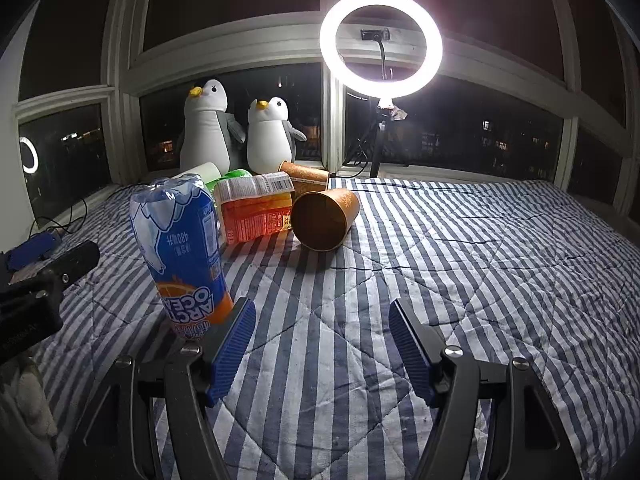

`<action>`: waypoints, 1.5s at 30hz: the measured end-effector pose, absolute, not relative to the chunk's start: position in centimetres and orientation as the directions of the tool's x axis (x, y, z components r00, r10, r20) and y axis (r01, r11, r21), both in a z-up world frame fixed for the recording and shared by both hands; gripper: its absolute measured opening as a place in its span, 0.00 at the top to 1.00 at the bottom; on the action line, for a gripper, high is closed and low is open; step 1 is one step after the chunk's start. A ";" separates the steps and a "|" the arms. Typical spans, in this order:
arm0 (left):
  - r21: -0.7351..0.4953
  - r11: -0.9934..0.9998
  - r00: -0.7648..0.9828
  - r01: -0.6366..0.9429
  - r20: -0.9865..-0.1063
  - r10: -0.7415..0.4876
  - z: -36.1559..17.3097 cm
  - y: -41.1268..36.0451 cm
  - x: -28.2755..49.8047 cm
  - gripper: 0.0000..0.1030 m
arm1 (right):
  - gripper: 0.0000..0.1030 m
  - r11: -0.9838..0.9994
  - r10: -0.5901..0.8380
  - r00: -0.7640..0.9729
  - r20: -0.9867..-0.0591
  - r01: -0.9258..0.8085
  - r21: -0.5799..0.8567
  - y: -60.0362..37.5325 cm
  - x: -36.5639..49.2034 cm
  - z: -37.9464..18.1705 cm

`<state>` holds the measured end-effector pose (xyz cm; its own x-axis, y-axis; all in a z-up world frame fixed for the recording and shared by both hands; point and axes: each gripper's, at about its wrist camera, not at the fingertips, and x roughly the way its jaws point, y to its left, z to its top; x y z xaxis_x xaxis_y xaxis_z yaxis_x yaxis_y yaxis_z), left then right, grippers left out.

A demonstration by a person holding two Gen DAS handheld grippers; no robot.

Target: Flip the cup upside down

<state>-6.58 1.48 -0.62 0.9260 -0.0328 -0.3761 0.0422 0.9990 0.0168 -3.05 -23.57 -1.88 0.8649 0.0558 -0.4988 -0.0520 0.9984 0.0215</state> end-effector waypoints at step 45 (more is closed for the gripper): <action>0.002 0.999 0.926 0.043 -0.375 -0.039 -1.0 1.6 -6.4 0.01 | 0.36 0.996 0.052 0.881 -0.470 -0.012 0.088 -25.2 -3.4 -1.9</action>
<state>-6.40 1.57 -1.01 0.9261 -0.0389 -0.3754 0.0428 0.9991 0.0020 -3.44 -25.16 -1.93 0.8811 0.0522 -0.4700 -0.0122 0.9961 0.0877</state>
